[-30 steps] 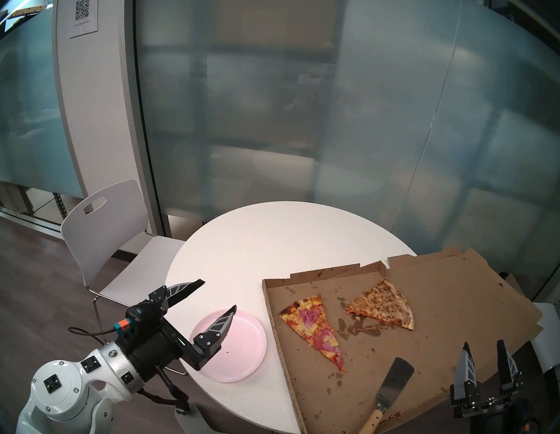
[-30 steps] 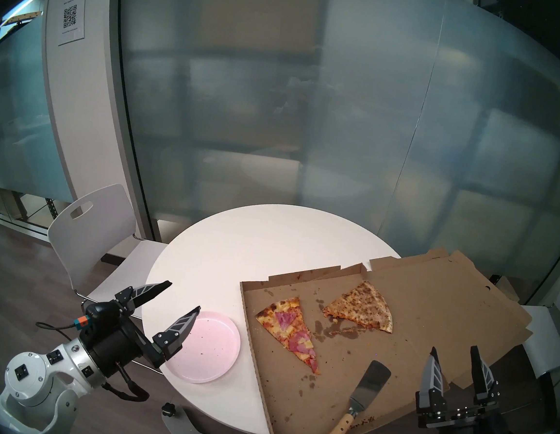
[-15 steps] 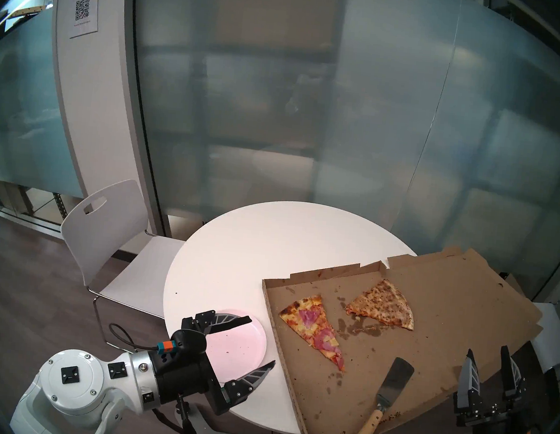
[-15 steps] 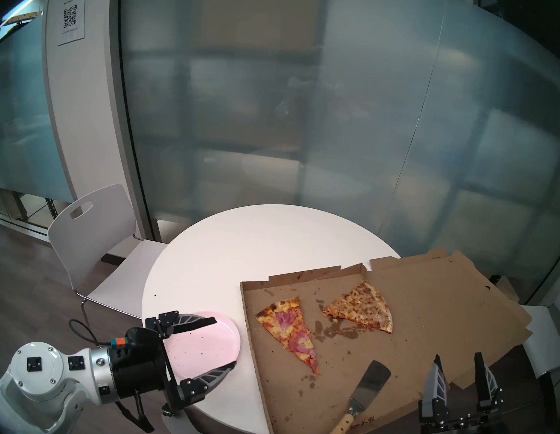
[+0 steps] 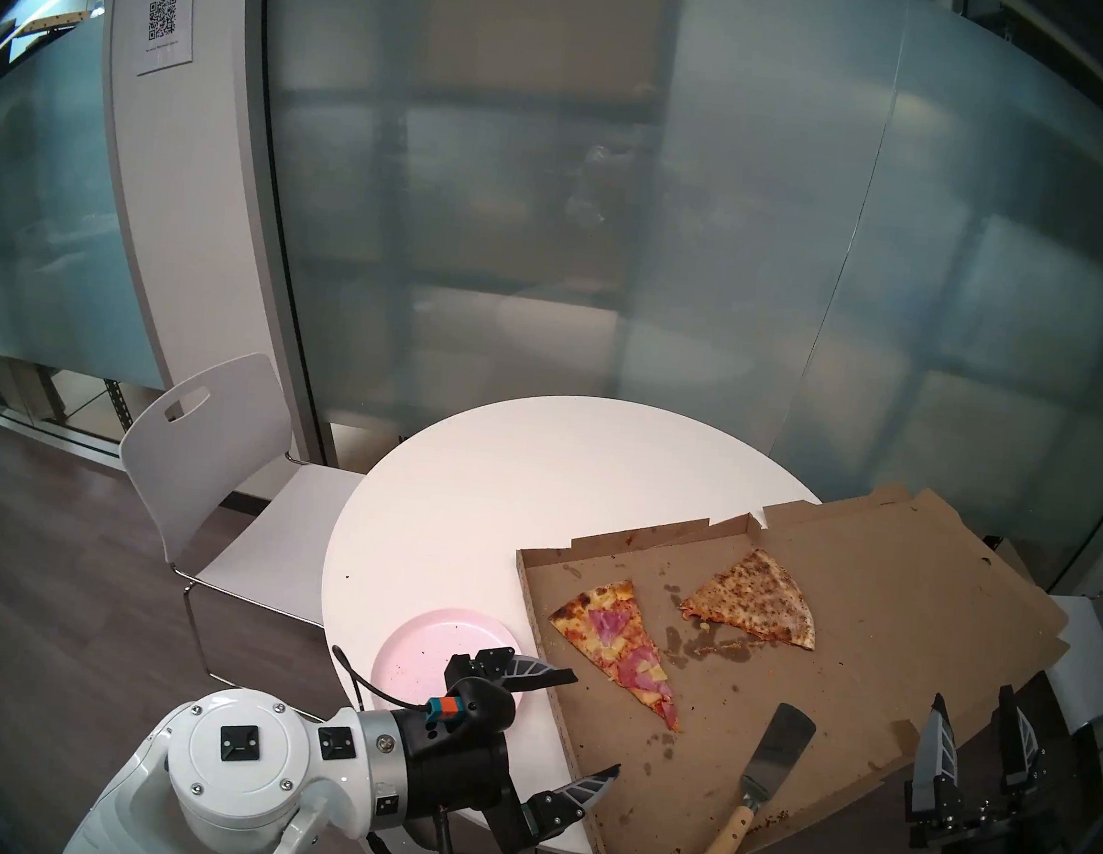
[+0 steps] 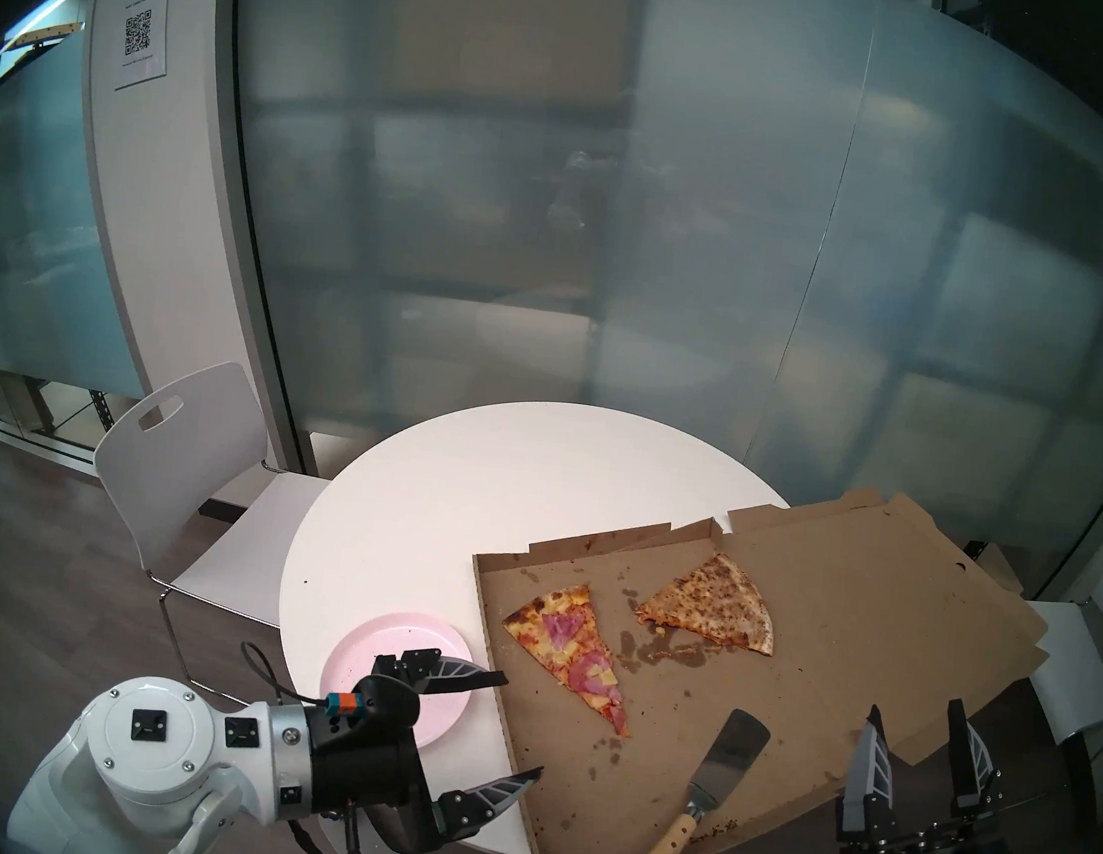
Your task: Put pizza slice onto the plate
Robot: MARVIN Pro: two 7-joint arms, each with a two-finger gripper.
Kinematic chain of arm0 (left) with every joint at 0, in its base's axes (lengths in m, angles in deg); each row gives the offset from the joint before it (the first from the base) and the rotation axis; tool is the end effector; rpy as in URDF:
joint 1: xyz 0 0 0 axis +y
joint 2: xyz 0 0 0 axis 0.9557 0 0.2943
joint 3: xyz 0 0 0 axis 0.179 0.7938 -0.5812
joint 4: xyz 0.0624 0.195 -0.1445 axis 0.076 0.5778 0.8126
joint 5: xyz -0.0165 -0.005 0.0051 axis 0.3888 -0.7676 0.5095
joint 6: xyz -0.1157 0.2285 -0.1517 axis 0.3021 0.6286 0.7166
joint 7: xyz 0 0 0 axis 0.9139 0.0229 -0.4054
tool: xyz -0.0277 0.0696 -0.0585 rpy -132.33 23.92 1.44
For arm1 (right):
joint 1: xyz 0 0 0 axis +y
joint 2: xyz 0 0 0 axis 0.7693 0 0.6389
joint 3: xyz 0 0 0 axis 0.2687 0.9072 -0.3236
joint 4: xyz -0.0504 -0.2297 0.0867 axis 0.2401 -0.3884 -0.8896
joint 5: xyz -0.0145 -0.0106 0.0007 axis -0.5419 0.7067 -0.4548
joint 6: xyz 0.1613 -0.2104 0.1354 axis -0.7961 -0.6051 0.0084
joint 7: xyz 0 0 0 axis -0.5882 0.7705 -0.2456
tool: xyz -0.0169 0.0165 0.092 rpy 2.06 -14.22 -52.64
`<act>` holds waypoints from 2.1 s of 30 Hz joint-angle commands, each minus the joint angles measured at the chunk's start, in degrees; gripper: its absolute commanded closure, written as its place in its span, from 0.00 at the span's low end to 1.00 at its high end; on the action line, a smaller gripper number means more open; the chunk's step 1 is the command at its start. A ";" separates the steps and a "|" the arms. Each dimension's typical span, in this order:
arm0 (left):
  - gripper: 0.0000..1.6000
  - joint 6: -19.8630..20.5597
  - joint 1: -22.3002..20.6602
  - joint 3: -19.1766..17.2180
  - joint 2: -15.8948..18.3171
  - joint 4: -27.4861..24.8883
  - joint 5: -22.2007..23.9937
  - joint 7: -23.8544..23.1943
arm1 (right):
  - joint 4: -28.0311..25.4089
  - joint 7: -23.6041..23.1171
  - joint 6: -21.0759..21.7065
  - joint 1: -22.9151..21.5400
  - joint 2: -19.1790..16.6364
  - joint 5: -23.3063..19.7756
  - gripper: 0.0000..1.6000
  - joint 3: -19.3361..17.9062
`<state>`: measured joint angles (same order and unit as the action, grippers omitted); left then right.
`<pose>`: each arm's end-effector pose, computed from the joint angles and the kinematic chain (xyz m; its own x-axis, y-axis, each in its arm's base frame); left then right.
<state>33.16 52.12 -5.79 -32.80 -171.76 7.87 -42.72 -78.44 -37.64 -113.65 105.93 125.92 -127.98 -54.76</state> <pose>0.1895 -0.1133 -0.2067 0.1668 -0.3271 0.9302 -0.9060 -0.4231 0.0137 0.0847 -0.1243 -0.2170 -0.2974 -0.0077 0.9547 -0.0204 -0.9997 -0.0144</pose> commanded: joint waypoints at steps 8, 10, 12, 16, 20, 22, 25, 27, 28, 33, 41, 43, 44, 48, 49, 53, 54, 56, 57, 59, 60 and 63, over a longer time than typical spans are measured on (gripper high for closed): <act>0.00 6.78 -13.74 15.51 -0.31 6.79 -4.99 3.30 | -0.40 -1.75 -1.84 1.41 1.00 -3.19 0.00 -1.02; 0.00 6.78 -13.74 15.51 -0.31 6.79 -4.99 3.30 | -0.40 -1.75 -1.84 1.41 1.00 -3.19 0.00 -1.02; 0.00 6.56 -14.26 15.41 -0.68 8.58 -4.18 2.36 | -0.21 -2.09 -2.04 1.84 1.29 -3.68 0.00 -1.33; 0.00 6.56 -14.26 15.41 -0.68 8.58 -4.18 2.36 | -0.21 -2.09 -2.04 1.84 1.29 -3.68 0.00 -1.33; 0.00 7.43 -16.36 17.34 -0.70 10.33 -3.65 2.24 | 0.26 -2.58 -2.13 1.99 1.46 -3.96 0.00 -1.19; 0.00 8.43 -19.16 19.79 -0.09 11.57 -3.05 2.39 | 0.55 -2.84 -2.15 1.93 1.53 -4.03 0.00 -0.99; 0.00 9.04 -21.02 21.51 -0.14 12.88 -2.22 2.77 | 0.81 -3.32 -2.29 1.88 1.66 -4.40 0.00 -0.88; 0.00 9.28 -21.39 21.84 -0.24 13.03 -2.08 2.90 | 0.83 -3.43 -2.34 1.91 1.71 -4.48 0.00 -0.89; 0.00 9.88 -21.41 21.77 -0.55 13.13 -1.78 2.99 | 0.87 -3.52 -2.41 1.99 1.78 -4.59 0.00 -0.94; 0.00 13.79 -24.85 24.93 -0.05 14.15 -0.40 3.62 | 1.06 -3.97 -2.61 2.11 1.94 -5.10 0.00 -1.11; 0.00 19.07 -29.63 29.58 0.31 15.78 2.77 6.74 | 1.06 -4.74 -2.82 2.12 1.94 -5.81 0.00 -1.34; 0.00 20.45 -31.67 31.04 0.20 16.13 3.71 7.59 | 1.04 -4.86 -2.83 2.17 1.99 -5.94 0.00 -1.38; 0.00 21.01 -32.30 31.52 0.15 16.23 4.13 7.90 | 1.08 -4.93 -2.85 2.20 2.03 -6.04 0.00 -1.41; 0.00 24.43 -35.57 34.88 0.82 16.64 7.27 10.47 | 1.21 -5.29 -2.94 2.22 2.12 -6.48 0.00 -1.52; 0.00 25.06 -36.20 35.66 1.08 16.87 8.03 11.04 | 1.25 -5.35 -2.98 2.19 2.12 -6.58 0.00 -1.55; 0.00 26.22 -37.62 37.38 1.52 17.38 10.22 13.09 | 1.31 -5.58 -3.08 2.13 2.13 -6.89 0.00 -1.66; 0.00 27.50 -39.11 39.07 1.70 17.63 12.47 15.28 | 1.21 -5.76 -3.11 2.14 2.22 -7.16 0.00 -1.82; 0.00 27.69 -39.61 39.52 1.93 17.60 13.17 15.83 | 1.19 -5.80 -3.11 2.15 2.25 -7.20 0.00 -1.85; 0.00 28.36 -40.18 40.17 2.17 17.58 13.99 16.53 | 1.20 -5.83 -3.11 2.15 2.29 -7.28 0.00 -1.91; 0.05 28.68 -40.91 41.16 2.90 17.23 15.36 17.97 | 1.25 -5.92 -3.11 2.15 2.36 -7.43 0.00 -2.00; 0.06 28.87 -41.29 41.58 3.25 17.10 16.25 18.82 | 1.27 -5.99 -3.10 2.15 2.39 -7.50 0.00 -2.04; 0.03 29.15 -41.86 42.55 4.14 17.06 19.32 22.10 | 1.33 -6.26 -3.11 2.14 2.47 -7.74 0.00 -2.19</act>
<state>61.71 13.25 35.25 -29.82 -153.73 22.59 -24.55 -76.51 -43.75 -116.35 108.27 128.40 -134.89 -56.80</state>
